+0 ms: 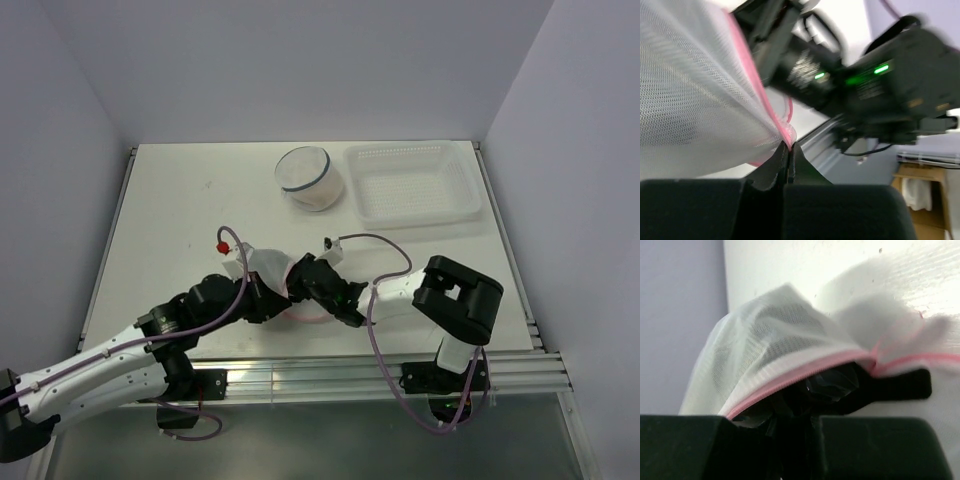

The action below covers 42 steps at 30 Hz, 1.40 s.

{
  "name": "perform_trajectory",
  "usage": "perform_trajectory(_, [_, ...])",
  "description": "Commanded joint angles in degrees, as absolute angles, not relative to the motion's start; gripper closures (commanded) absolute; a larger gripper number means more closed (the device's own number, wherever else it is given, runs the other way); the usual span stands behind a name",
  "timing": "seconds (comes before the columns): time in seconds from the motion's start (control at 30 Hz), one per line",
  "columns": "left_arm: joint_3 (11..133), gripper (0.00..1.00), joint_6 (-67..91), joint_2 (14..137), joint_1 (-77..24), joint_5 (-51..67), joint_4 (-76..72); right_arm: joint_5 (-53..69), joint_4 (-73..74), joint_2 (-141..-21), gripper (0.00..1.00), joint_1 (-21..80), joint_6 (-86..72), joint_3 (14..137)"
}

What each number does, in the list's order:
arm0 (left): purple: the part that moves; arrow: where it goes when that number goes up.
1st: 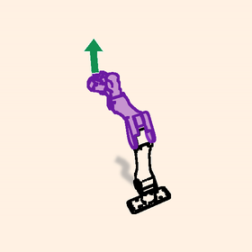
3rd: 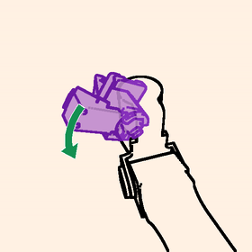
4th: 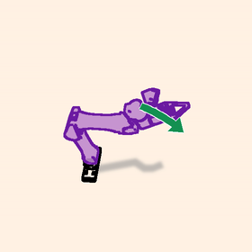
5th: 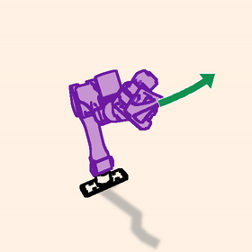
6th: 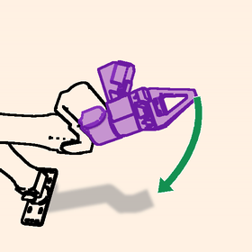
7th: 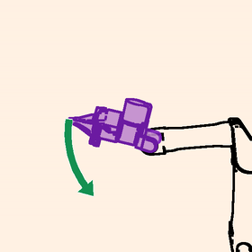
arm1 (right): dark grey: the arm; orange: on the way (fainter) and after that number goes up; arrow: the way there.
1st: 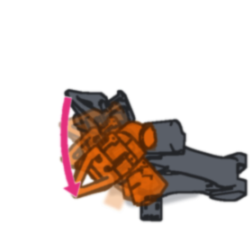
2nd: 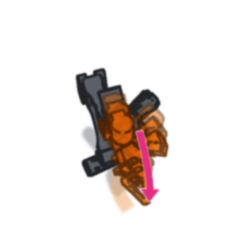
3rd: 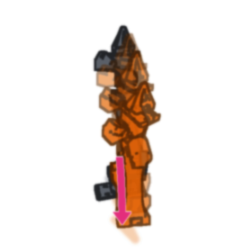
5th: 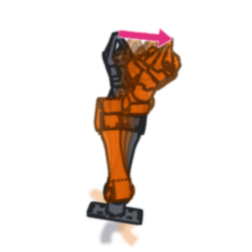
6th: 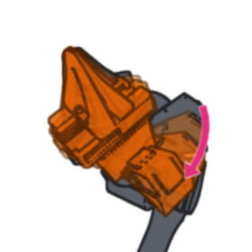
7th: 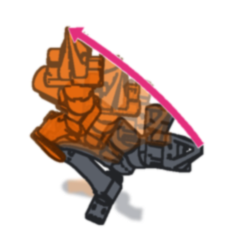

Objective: Place the bra in the laundry bag and zip it closed

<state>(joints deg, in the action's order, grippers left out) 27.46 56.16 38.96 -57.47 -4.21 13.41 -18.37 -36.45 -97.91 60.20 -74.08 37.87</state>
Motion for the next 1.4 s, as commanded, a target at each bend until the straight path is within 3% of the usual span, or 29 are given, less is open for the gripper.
perform_trajectory(0.0, [33.5,1.00,55.1,37.0,-58.0,-0.7,14.1,-32.5,-26.6,-97.0,1.00,62.1,-72.0,45.2])
perform_trajectory(0.23, [37.2,1.00,54.5,36.7,-58.0,-8.2,22.5,-43.3,-2.4,-95.0,1.00,64.7,-67.6,52.3])
perform_trajectory(0.47, [33.2,1.00,58.7,33.2,-58.0,-18.0,25.6,-47.0,23.5,-94.3,1.00,64.8,-51.8,60.8])
perform_trajectory(0.73, [26.8,1.00,61.7,34.0,-58.0,-19.9,20.1,-41.4,35.8,-93.3,1.00,65.2,-34.8,65.8])
perform_trajectory(1.13, [16.6,1.00,65.7,41.2,-58.0,-15.0,1.8,-31.8,44.5,-107.4,1.00,66.9,-19.5,81.9])
perform_trajectory(1.37, [15.6,1.00,66.7,41.5,-58.2,-14.7,0.5,-30.8,47.0,-109.7,0.74,67.0,-19.0,89.1])
